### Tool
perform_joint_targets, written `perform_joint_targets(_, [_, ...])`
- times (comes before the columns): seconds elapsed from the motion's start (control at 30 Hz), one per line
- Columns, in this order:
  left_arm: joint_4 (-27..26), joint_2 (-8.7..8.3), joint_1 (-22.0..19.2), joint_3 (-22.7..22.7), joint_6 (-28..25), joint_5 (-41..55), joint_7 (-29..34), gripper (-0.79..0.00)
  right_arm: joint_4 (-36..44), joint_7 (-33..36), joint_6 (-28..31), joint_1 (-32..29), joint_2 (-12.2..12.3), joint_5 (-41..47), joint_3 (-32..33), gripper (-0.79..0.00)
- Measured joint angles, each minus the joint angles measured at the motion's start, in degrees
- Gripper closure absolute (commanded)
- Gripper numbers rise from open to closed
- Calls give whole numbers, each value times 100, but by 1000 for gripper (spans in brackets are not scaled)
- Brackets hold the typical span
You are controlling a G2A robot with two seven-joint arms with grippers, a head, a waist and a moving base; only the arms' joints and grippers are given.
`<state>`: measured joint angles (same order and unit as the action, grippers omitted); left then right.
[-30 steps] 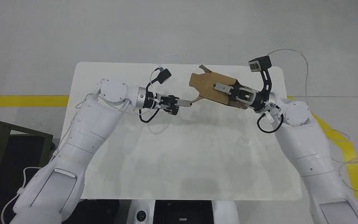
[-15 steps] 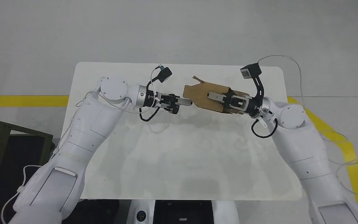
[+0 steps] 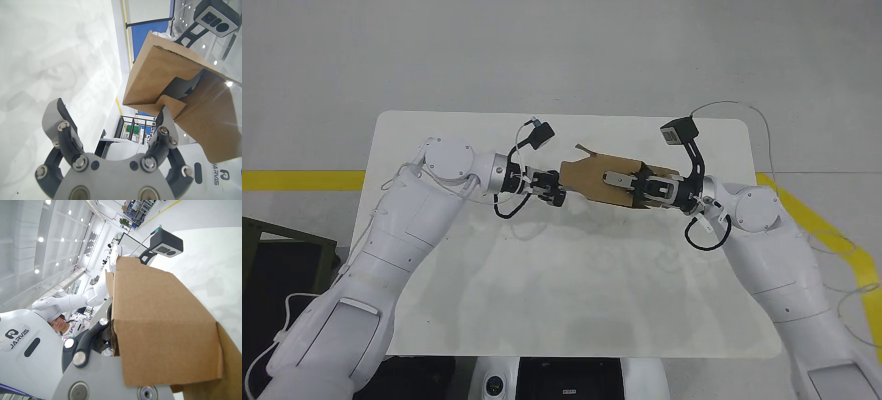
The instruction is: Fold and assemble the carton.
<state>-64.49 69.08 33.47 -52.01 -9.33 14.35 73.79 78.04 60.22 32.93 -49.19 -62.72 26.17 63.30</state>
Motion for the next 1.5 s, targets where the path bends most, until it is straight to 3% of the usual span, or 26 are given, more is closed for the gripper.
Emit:
perform_joint_targets(0.43, [88,12,-54,26,-39,-12,-12,-785,-113,47,-14,-12,19,-56,130,0])
perform_joint_targets(0.9, [2,-180,94,-545,22,-170,-393,-785,-185,759,-43,-140,53,-227,-26,0])
perform_joint_targets(1.5, [44,-23,53,4,23,49,-89,-785,-289,508,86,39,14,-158,-45,0])
